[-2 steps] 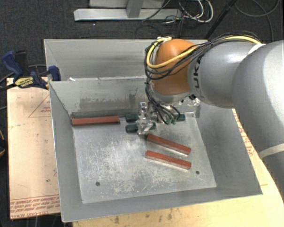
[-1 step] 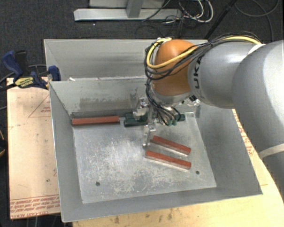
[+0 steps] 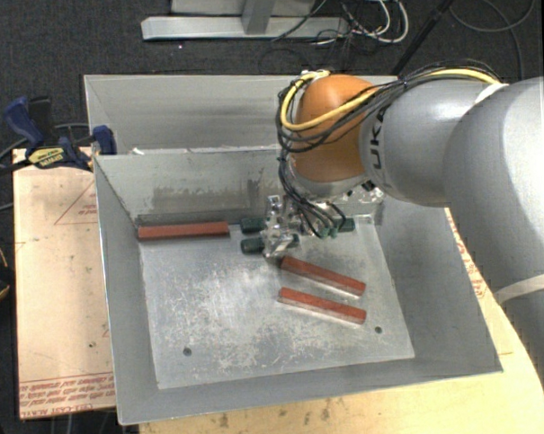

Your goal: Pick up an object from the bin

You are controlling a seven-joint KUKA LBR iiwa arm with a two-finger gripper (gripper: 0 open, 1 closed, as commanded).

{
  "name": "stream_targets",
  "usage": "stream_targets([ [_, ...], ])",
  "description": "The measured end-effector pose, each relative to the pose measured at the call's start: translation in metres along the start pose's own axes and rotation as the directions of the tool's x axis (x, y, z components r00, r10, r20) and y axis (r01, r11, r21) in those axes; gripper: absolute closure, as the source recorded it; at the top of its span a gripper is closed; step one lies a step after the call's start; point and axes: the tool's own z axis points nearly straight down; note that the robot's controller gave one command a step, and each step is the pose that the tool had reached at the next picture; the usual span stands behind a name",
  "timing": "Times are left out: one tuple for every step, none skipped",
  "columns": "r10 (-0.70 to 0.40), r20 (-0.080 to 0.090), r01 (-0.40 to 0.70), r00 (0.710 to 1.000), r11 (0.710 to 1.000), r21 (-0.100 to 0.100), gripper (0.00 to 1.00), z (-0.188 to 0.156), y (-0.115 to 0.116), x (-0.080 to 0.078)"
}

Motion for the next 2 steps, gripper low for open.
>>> stream_targets([
  [0.0, 0.0, 0.0, 1.0, 1.0, 0.0, 1.0, 0.0, 0.0, 0.0],
  [0.002, -0.031, -0.002, 1.0, 1.0, 0.0, 1.0, -0.049, -0.001, 0.008],
])
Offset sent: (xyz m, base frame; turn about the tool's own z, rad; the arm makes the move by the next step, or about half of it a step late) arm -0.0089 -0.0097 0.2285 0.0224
